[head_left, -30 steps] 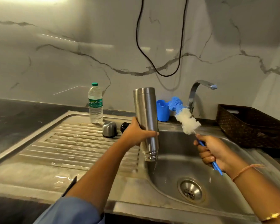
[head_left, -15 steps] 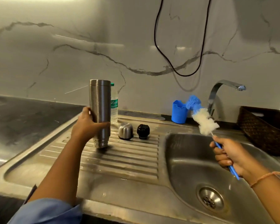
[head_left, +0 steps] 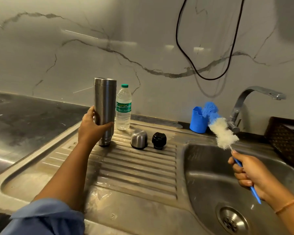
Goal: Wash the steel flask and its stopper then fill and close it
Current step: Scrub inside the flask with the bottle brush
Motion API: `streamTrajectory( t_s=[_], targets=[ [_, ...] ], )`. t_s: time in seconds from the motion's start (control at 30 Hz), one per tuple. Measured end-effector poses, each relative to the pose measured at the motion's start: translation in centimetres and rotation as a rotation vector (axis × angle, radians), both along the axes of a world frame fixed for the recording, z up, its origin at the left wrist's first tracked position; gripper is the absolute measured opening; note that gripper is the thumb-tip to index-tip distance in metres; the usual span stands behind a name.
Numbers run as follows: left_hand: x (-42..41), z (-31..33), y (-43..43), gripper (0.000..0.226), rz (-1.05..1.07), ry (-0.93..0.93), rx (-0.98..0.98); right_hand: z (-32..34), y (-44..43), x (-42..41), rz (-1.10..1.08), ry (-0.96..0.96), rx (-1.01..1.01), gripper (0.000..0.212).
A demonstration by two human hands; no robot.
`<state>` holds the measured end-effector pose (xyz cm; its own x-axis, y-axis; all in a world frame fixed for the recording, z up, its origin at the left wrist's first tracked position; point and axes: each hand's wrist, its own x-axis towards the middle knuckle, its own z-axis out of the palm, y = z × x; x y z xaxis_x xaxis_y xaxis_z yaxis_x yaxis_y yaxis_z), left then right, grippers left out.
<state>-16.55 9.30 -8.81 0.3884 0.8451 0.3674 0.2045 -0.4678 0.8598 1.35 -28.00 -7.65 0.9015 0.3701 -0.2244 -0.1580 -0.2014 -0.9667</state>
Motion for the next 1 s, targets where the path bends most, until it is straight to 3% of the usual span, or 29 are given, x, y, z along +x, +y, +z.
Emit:
streamTrajectory(
  t_s=[0.33,1.0],
  targets=[
    [-0.5,-1.2,0.9,0.086,-0.077,-0.098,-0.106,-0.3,0.1,0.0,0.005,-0.007,-0.004,0.034],
    [-0.4,-1.7,-0.3,0.087,-0.128,-0.138,-0.081,-0.1,-0.3,-0.9,-0.007,0.01,0.016,0.034]
  ],
)
